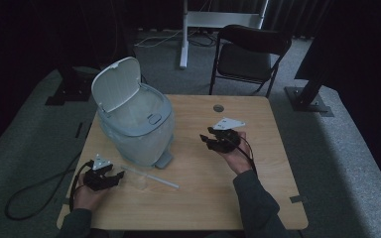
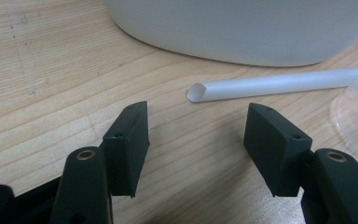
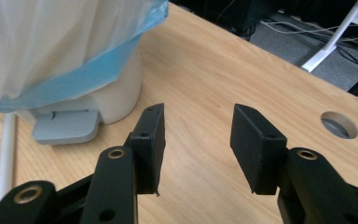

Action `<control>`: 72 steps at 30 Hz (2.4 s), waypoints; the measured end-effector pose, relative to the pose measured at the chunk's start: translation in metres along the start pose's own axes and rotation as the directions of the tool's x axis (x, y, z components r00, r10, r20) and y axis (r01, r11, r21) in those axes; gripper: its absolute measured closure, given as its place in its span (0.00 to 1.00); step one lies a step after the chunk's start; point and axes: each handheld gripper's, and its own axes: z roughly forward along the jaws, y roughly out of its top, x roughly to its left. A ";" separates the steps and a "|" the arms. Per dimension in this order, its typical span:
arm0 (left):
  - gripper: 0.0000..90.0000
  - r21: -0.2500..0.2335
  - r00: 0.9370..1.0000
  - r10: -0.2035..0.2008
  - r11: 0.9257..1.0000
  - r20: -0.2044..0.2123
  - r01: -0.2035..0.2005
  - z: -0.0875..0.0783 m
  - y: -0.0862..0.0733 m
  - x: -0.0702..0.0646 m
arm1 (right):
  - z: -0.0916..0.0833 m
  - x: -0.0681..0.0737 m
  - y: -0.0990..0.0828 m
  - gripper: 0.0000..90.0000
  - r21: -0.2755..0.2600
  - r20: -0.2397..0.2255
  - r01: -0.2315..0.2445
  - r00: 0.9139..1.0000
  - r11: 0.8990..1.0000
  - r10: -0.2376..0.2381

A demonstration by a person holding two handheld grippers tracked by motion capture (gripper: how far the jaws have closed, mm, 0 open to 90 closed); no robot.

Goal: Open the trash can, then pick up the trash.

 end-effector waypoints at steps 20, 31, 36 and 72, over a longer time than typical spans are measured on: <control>0.45 -0.002 1.000 -0.003 1.000 0.001 0.003 0.000 0.000 0.000 | 0.012 0.030 0.002 0.59 0.021 -0.088 0.044 0.995 0.999 -0.042; 0.45 -0.001 1.000 -0.002 1.000 0.001 0.002 0.000 0.000 0.000 | 0.016 0.040 0.002 0.59 0.029 -0.122 0.066 0.991 0.997 -0.062; 0.45 0.000 1.000 -0.001 1.000 0.000 0.001 0.000 0.000 0.000 | 0.020 0.044 0.001 0.59 0.037 -0.138 0.076 0.988 0.996 -0.070; 0.45 -0.003 1.000 -0.005 1.000 -0.001 0.005 0.000 0.000 0.000 | 0.049 0.091 -0.020 0.64 0.147 -0.277 0.208 0.947 0.967 -0.162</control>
